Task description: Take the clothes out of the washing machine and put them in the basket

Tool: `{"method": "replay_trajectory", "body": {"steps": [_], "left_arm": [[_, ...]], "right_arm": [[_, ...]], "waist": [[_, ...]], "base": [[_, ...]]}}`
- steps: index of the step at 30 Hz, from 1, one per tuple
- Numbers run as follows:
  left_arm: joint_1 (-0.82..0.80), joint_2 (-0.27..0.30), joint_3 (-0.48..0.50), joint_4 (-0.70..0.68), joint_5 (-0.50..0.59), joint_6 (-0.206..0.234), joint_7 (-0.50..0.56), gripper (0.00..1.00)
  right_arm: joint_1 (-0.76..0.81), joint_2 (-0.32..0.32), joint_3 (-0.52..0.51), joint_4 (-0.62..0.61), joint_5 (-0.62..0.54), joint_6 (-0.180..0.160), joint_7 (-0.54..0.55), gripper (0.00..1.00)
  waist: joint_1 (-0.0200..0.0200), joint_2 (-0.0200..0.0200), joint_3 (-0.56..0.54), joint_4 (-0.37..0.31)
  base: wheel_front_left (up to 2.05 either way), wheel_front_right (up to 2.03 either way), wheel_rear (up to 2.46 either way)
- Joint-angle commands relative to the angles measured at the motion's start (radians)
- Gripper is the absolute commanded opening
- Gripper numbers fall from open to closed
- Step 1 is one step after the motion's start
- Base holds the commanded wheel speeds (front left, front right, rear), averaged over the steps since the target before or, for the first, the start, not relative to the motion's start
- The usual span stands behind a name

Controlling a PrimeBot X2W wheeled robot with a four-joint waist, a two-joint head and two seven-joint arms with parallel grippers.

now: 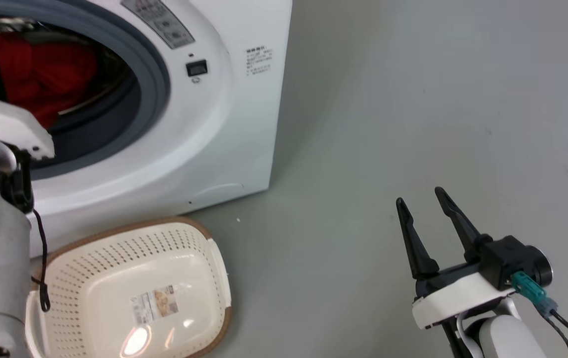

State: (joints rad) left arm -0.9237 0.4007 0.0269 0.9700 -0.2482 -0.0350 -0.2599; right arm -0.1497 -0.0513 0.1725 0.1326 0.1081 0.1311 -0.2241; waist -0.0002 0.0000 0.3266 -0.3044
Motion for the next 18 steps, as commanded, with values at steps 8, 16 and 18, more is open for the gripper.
{"method": "replay_trajectory", "body": {"steps": [8, 16, 18], "left_arm": [[0.172, -0.046, 0.045, -0.169, -0.017, -0.018, -0.006, 0.00], [0.354, -0.100, 0.062, -0.390, 0.008, -0.011, -0.007, 0.00], [0.406, -0.115, 0.064, -0.450, 0.010, -0.009, -0.007, 0.00]], "right_arm": [[0.057, 0.002, -0.032, -0.051, -0.026, -0.001, 0.041, 1.00], [0.113, 0.002, -0.050, -0.093, -0.042, -0.001, 0.083, 1.00], [0.129, 0.002, -0.052, -0.105, -0.048, -0.001, 0.092, 1.00]], "waist": [[0.0002, 0.0000, -0.132, 0.082], [0.0002, 0.0000, -0.212, 0.139], [0.0002, 0.0000, -0.231, 0.153]], "base": [[0.00, 0.00, 0.00], [0.00, 0.00, 0.00], [0.00, 0.00, 0.00]]}}
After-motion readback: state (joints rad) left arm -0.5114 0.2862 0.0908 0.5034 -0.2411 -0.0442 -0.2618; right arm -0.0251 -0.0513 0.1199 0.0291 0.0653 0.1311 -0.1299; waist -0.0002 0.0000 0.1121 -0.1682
